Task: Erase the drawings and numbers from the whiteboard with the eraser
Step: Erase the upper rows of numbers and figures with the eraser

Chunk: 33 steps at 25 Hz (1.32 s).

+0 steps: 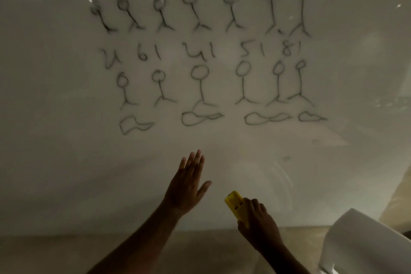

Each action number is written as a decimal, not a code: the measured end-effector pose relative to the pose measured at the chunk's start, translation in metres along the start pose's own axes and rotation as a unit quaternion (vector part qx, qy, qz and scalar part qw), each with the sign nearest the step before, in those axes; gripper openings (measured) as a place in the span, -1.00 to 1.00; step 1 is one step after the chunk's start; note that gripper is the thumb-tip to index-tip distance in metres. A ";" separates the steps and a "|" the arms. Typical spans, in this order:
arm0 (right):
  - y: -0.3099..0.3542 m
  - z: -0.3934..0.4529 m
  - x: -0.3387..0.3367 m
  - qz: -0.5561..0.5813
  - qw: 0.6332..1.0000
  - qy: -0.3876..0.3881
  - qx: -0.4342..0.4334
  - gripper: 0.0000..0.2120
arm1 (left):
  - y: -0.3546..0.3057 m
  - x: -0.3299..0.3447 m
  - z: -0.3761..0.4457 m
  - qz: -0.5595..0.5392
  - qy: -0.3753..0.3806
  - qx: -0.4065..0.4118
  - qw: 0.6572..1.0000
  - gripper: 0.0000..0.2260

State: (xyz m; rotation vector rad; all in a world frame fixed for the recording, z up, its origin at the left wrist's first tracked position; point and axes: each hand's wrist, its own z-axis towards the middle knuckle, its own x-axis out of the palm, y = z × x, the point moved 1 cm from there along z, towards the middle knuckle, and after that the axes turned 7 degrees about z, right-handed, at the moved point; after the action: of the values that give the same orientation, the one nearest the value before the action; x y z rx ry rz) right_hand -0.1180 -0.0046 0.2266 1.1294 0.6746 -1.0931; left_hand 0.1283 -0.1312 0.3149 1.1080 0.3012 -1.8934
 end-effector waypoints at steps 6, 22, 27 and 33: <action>0.081 0.090 -0.107 -0.013 0.990 -0.102 -0.093 -0.16 | 0.105 -0.102 0.049 0.075 -0.100 -0.044 0.991 -0.30; 0.292 0.254 -0.273 0.033 0.910 -0.286 -0.298 -0.11 | 0.354 -0.266 0.133 0.153 -0.261 -0.126 0.945 -0.25; 0.356 0.303 -0.294 -0.018 0.871 -0.342 -0.354 -0.23 | 0.407 -0.272 0.177 0.140 -0.288 -0.117 0.940 -0.24; 0.405 0.346 -0.317 -0.048 0.841 -0.404 -0.357 -0.30 | 0.442 -0.278 0.219 0.116 -0.356 -0.087 0.923 -0.27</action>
State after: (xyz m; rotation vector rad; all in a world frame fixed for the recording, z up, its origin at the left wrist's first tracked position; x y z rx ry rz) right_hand 0.1139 -0.2082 0.7641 -0.0512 0.3857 -1.1306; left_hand 0.4085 -0.3518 0.7550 0.2706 -0.0748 -1.8742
